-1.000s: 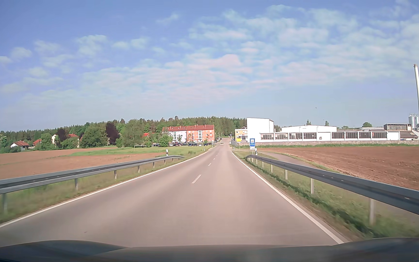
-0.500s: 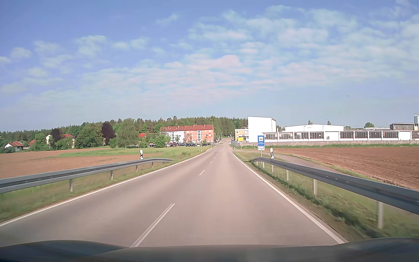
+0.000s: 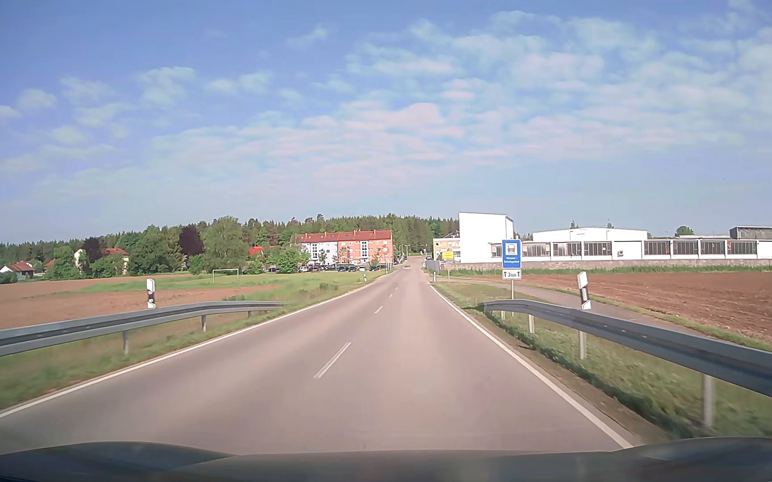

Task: Follow the waypoints while adhering to traffic rules and regulations

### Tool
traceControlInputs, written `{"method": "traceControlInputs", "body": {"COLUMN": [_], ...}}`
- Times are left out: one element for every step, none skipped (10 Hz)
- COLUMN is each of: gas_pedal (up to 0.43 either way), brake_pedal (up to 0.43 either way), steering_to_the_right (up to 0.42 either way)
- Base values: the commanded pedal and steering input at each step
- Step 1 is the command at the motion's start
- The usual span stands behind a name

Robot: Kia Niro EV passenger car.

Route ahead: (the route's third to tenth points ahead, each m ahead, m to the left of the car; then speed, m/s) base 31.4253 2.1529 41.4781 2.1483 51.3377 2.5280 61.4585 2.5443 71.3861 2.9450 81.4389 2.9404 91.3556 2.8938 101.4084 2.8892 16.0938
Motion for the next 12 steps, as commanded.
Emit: {"method": "traceControlInputs", "body": {"gas_pedal": [0.000,0.000,0.000,0.000,0.000,0.000,0.000,0.000,0.000,0.000,0.000,0.000], "brake_pedal": [0.177,0.189,0.207,0.207,0.213,0.220,0.232,0.238,0.250,0.244,0.244,0.250], "steering_to_the_right": [-0.001,-0.001,-0.001,-0.001,-0.001,-0.001,-0.001,-0.001,-0.001,-0.001,-0.003,-0.004]}}
